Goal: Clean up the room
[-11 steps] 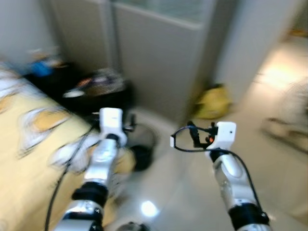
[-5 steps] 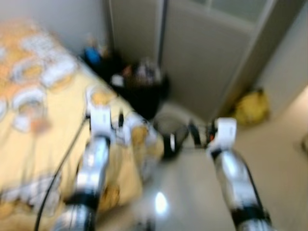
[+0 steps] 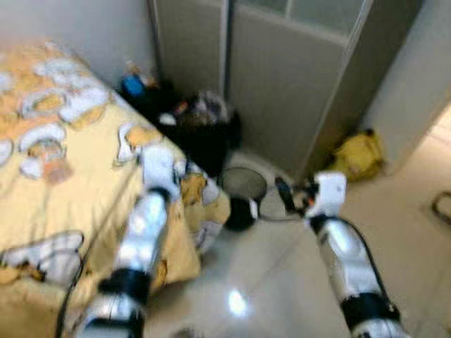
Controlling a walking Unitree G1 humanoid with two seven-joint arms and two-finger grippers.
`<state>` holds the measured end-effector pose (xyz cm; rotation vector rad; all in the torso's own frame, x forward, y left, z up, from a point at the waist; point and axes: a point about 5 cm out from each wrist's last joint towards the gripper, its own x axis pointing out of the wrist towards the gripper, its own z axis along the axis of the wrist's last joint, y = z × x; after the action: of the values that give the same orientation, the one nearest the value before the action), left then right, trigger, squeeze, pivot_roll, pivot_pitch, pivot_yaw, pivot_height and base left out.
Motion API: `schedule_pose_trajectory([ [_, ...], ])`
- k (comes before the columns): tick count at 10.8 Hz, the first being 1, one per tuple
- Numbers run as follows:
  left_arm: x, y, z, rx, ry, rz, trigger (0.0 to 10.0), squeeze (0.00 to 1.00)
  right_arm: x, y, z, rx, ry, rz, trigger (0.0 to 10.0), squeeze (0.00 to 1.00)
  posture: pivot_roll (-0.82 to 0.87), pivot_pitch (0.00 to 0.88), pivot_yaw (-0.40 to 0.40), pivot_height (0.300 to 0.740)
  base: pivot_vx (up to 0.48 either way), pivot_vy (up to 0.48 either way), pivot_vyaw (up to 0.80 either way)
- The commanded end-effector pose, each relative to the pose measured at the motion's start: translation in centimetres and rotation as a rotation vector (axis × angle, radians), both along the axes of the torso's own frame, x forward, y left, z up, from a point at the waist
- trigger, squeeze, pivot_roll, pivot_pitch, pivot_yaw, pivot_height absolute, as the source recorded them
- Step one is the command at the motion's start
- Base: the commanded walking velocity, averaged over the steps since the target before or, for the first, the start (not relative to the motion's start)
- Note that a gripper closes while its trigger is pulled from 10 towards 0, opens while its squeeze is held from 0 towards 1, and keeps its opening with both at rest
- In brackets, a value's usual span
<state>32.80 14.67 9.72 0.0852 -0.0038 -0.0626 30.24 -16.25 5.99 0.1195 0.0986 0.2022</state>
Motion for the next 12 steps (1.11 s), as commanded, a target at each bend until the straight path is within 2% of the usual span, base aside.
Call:
schedule_pose_trajectory([
  [1,0.1,0.9,0.2,0.011,-0.003,0.038,10.0,0.00,0.0,0.3,-0.1,0.012,0.006,0.006,10.0,0.00,0.10,0.000,-0.025,0.740,0.247,-0.409,0.48],
  [2,-0.4,1.2,-0.8,0.003,0.038,0.093,10.0,0.00,0.0,0.8,-0.2,0.020,0.013,0.035,10.0,0.00,0.10,0.000,-0.025,0.740,0.247,-0.409,0.47],
  [3,-0.5,1.1,-0.9,0.000,0.050,0.118,10.0,0.00,0.1,1.0,-0.2,0.023,0.014,0.045,10.0,0.00,0.10,0.000,-0.024,0.740,0.251,-0.405,0.48],
  [4,-0.5,0.9,-1.0,-0.011,0.050,0.111,10.0,0.00,0.1,1.2,-0.1,0.024,0.013,0.052,10.0,0.00,0.10,0.000,-0.024,0.740,0.247,-0.409,0.47],
  [6,-0.5,1.7,-1.0,-0.005,0.045,0.128,10.0,0.00,0.2,1.3,-0.1,0.019,0.014,0.064,10.0,0.00,0.11,0.000,-0.034,0.740,0.257,-0.401,0.47],
  [7,-0.3,1.3,-1.3,0.045,0.072,0.106,10.0,0.00,0.2,1.6,-0.2,0.019,0.020,0.087,10.0,0.00,0.11,0.000,-0.035,0.740,0.000,0.000,0.47],
  [8,0.2,1.8,-0.6,0.019,0.044,0.108,10.0,0.00,-0.1,2.7,-0.6,-0.024,0.036,0.167,10.0,0.00,0.11,0.000,-0.033,0.740,0.000,0.000,0.45],
  [9,0.7,2.6,0.2,-0.031,0.020,0.145,10.0,0.00,-0.1,2.9,-0.8,-0.015,0.050,0.147,10.0,0.00,0.11,0.000,-0.037,0.740,0.480,0.000,0.45],
  [10,0.9,3.3,0.1,-0.045,0.040,0.183,10.0,0.00,0.2,2.5,-0.6,0.005,0.045,0.090,10.0,0.00,0.11,0.000,-0.037,0.740,0.480,0.000,0.00],
  [12,1.0,2.8,-0.2,-0.048,0.049,0.178,10.0,0.00,0.6,1.4,0.1,0.014,0.007,0.004,10.0,0.00,0.09,0.000,-0.033,0.740,0.480,0.000,0.51],
])
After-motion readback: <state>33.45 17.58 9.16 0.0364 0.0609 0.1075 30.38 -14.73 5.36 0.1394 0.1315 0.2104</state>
